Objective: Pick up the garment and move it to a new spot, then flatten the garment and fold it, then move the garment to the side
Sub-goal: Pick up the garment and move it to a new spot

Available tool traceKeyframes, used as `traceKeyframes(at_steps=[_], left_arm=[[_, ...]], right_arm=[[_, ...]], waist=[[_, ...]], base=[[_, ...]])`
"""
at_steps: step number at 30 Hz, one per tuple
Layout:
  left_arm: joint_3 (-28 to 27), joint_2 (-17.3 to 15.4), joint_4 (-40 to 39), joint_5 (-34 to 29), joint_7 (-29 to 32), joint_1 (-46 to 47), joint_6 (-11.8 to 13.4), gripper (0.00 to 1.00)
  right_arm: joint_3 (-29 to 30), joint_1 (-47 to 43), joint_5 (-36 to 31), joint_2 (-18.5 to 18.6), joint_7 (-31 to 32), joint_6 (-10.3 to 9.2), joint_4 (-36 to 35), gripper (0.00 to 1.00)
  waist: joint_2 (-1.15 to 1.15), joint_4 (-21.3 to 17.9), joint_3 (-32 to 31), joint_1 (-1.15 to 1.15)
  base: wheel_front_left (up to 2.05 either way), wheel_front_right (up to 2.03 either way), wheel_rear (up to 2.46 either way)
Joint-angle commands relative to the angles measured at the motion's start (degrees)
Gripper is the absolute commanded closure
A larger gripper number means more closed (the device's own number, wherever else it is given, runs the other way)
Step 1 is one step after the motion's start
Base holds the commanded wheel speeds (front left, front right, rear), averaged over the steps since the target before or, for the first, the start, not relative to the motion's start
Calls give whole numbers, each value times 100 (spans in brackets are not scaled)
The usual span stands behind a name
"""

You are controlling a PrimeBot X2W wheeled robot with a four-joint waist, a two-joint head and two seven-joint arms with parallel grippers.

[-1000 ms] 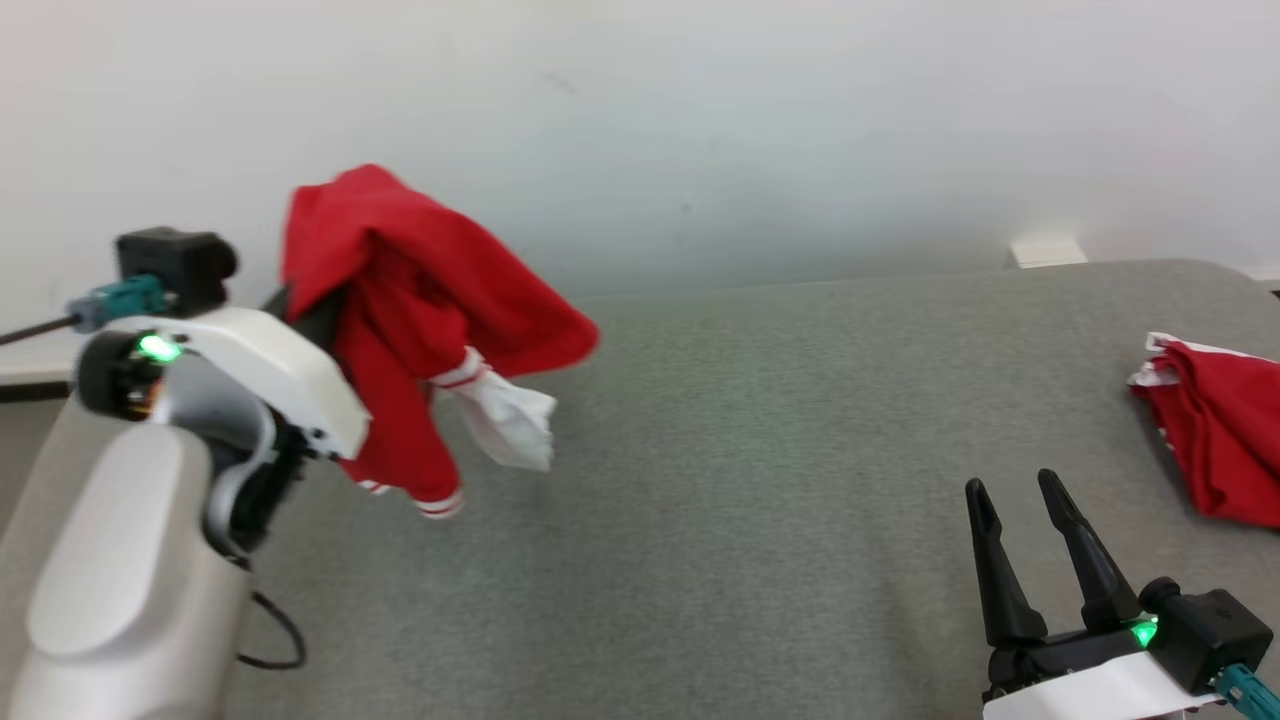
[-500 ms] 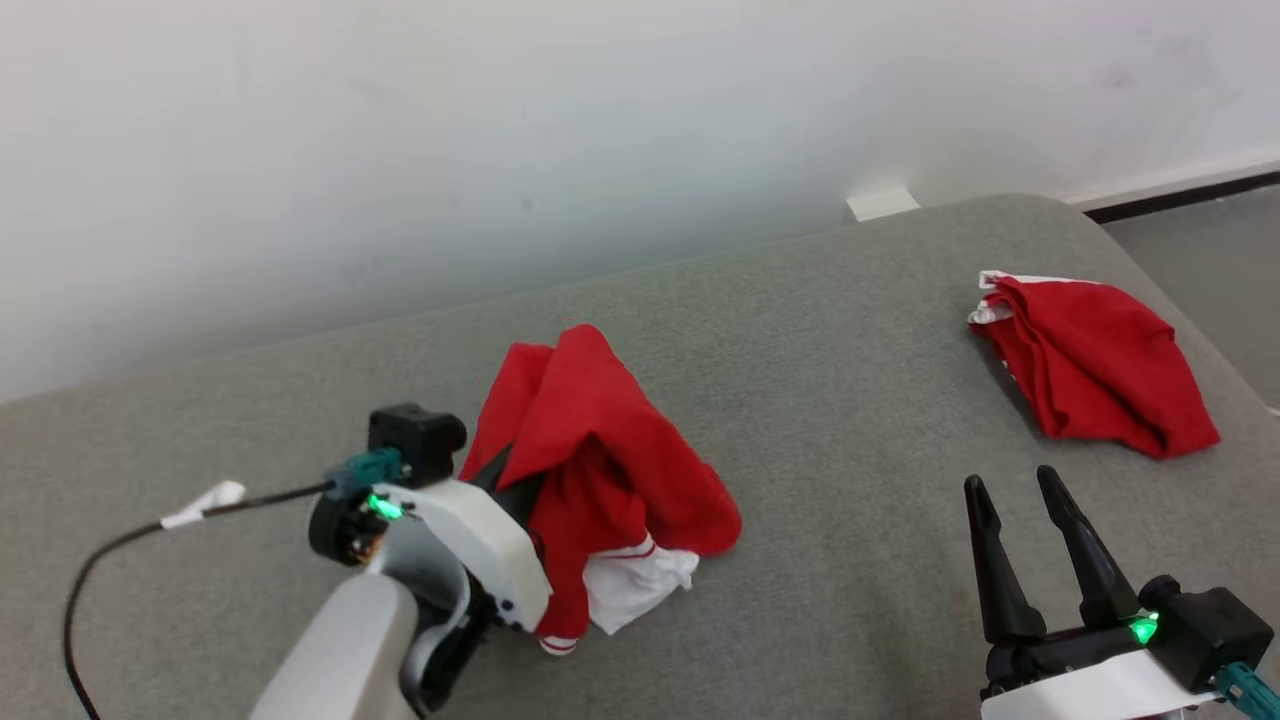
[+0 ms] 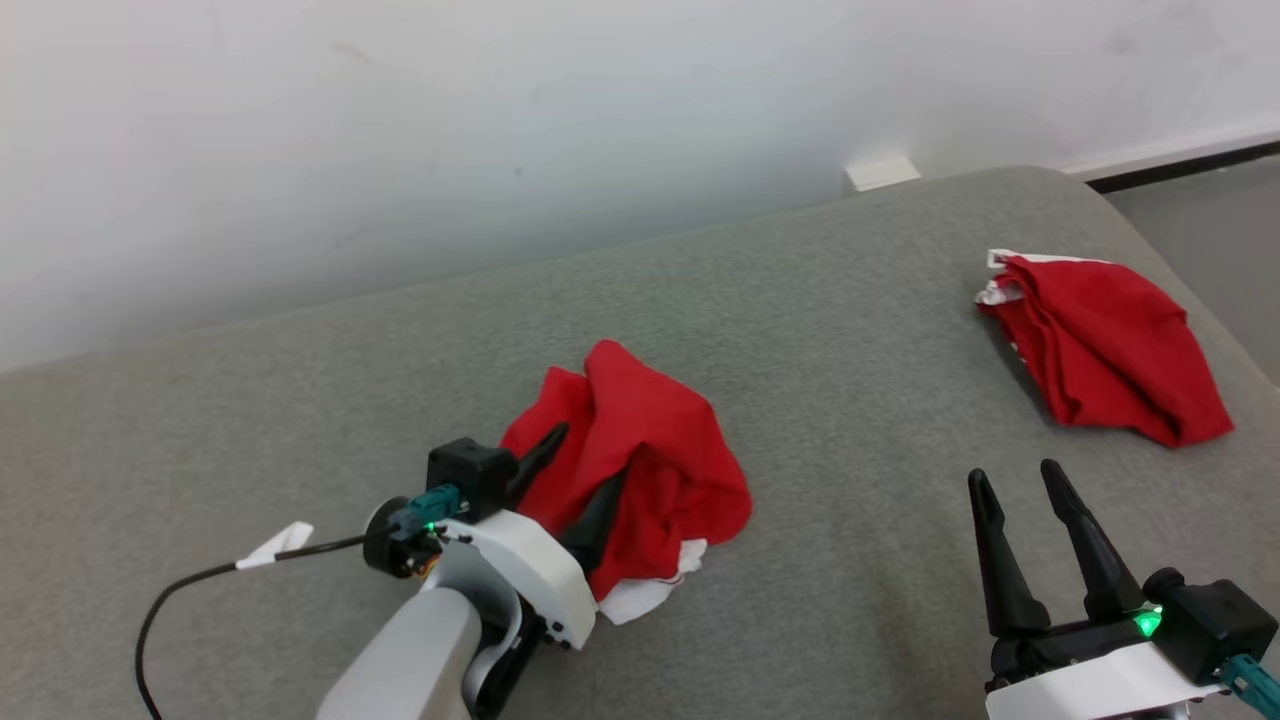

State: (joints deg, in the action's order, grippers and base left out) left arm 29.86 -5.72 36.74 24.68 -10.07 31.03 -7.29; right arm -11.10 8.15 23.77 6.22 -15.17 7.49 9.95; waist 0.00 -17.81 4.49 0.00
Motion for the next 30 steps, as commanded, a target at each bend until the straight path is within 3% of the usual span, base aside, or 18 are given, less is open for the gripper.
traceKeyframes(at_steps=[1,8,13,15,18,22,26,30], left_arm=[[30,-83,-112,-79,-135,73,-15,0],[-89,-414,-910,-49,-381,-215,67,0],[-530,-686,-1650,80,-460,-746,488,0],[-819,-847,-2063,-49,-502,-1145,796,0],[-1192,-773,-2549,-175,-502,-1659,1021,0],[-1530,-651,-2892,-346,-505,-2131,1116,0],[-1956,-362,-3298,-688,-504,-2732,1120,0],[-2172,-54,-3378,-919,-505,-3138,939,0]], right_arm=[[56,13,-19,57,8,-2,-11,0],[187,-136,-37,78,8,-1,-44,0],[215,-213,-62,115,8,-1,-63,0],[263,-301,-76,123,9,-2,-93,0],[310,-354,-73,148,8,-1,-127,0],[351,-414,-91,168,8,-1,-150,0],[388,-485,-143,192,9,-2,-152,0],[423,-513,-171,147,8,-1,-174,0]], waist=[[0,245,-41,0],[0,747,-193,0],[0,979,-287,0],[0,1078,-329,0],[0,1156,-326,0],[0,1210,-305,0],[0,1241,-269,0],[0,1265,-232,0]], base=[[0,0,0],[0,0,0],[0,0,0],[0,0,0],[0,0,0],[0,0,0],[0,0,0],[0,0,0]])
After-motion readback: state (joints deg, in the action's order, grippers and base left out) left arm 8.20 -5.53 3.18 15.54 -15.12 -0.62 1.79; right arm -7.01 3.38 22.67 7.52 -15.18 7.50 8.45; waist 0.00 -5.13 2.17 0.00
